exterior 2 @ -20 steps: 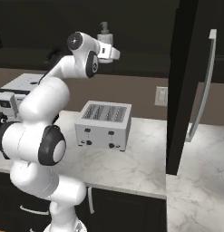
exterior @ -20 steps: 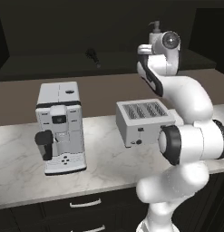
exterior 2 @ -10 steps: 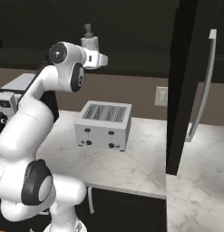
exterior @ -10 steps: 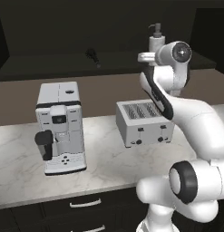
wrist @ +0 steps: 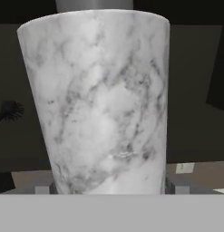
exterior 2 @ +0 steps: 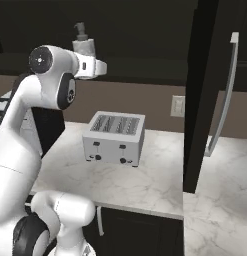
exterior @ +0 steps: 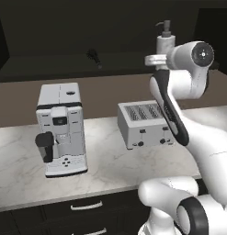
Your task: Locate and retrieve the dish brush and soap dispenser from the cabinet. Place them next to the sink.
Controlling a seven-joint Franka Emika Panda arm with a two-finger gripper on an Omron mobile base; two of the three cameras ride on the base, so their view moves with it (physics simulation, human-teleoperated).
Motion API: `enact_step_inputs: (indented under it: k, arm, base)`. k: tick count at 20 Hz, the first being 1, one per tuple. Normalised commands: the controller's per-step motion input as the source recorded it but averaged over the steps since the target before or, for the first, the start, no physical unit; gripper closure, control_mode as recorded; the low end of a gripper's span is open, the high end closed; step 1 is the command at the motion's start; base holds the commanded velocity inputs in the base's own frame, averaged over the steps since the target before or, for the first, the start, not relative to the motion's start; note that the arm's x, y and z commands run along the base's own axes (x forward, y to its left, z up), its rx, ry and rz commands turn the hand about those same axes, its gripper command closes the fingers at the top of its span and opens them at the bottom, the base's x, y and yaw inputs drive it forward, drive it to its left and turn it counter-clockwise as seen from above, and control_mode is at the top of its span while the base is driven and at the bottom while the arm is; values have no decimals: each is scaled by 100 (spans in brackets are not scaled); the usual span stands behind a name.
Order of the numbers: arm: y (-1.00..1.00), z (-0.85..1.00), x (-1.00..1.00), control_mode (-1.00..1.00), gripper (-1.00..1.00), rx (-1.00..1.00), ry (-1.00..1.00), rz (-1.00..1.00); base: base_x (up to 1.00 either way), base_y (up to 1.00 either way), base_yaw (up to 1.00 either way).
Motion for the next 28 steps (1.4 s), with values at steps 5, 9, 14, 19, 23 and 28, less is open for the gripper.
enact_step_inputs:
  k: [5, 9, 14, 19, 23, 28]
  arm:
    - [25, -8, -97, -100, 100, 0, 13, 0]
    - [8, -27, -100, -100, 100, 0, 3, 0]
    - [1, -21, -100, -100, 100, 3, 0, 0]
    - [0, -13, -100, -100, 100, 8, 0, 0]
    - [2, -5, -96, -100, 100, 11, 2, 0]
    - [8, -5, -96, -100, 100, 10, 3, 0]
  base:
    - [0, 0, 0]
    - [0, 0, 0]
    - [0, 0, 0]
    - [0, 0, 0]
    - [0, 0, 0]
    - [0, 0, 0]
